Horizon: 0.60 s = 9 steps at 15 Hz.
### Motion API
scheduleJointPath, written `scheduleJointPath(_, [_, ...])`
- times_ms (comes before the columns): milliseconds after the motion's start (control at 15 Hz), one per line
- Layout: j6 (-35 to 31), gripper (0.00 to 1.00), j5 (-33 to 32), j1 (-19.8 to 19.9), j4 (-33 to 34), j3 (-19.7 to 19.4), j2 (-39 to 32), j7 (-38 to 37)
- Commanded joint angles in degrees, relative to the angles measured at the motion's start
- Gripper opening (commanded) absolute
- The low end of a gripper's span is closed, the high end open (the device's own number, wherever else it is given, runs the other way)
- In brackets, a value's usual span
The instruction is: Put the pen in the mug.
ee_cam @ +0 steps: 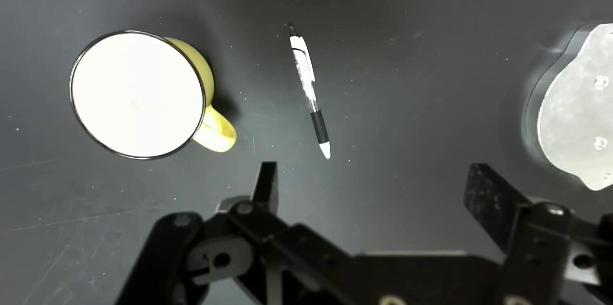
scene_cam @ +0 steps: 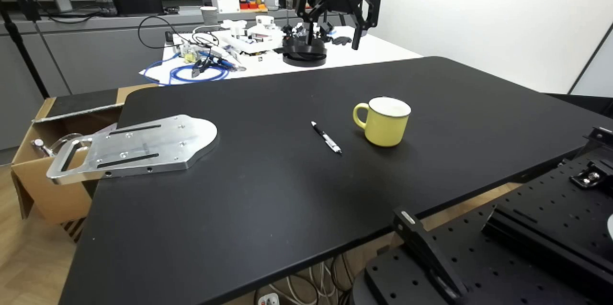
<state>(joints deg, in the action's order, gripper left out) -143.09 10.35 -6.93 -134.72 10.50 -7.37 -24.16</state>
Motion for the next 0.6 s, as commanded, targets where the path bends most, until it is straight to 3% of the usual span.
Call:
scheduleJointPath(0, [0.2, 1.00, 0.2, -1.1, 0.1, -1.1, 0.1, 0.2])
scheduleJointPath(533, [-1.8, 1.00, -1.6, -1.8, 0.4, -1.6, -3.0, -2.0])
